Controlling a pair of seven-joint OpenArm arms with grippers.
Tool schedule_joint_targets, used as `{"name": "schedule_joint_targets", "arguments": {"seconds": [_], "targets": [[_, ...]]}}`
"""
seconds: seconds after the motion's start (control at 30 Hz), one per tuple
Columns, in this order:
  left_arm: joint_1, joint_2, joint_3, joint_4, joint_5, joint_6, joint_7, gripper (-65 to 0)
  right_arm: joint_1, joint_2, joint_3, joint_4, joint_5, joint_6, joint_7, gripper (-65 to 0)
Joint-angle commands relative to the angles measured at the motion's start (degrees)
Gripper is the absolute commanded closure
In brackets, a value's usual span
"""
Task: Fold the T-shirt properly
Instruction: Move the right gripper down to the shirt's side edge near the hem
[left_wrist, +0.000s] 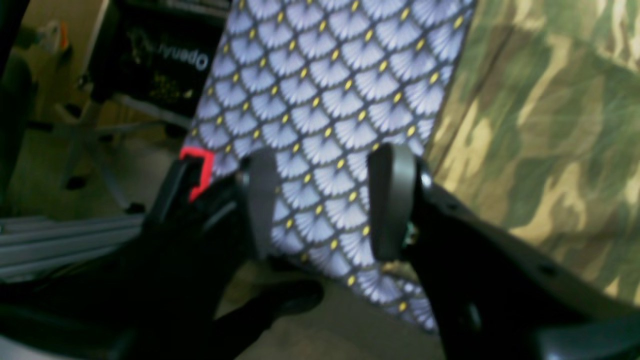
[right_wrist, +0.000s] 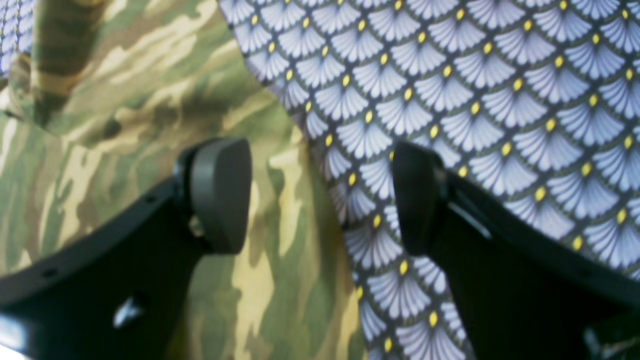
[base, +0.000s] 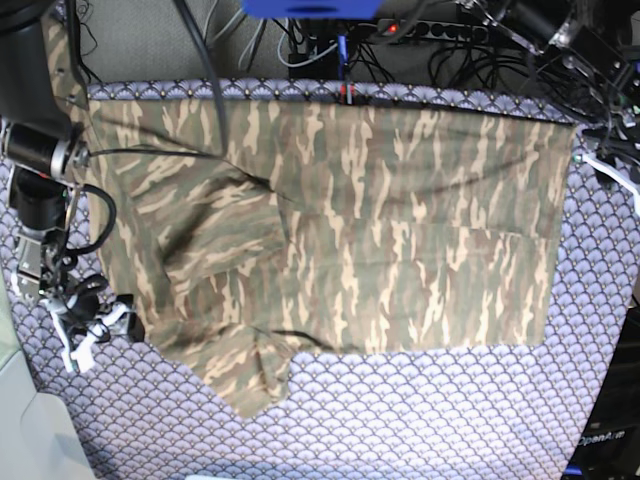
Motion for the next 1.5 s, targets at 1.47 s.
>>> {"name": "schedule_joint_targets", "arguments": {"seconds": [1.47], "targets": [[0.69,0.36,-0.13,5.78,-0.43,0.27,-0.59,-29.3,1.02,-0.77,0.22,-4.49,-2.49,-5.5,10.72,-44.2]]}}
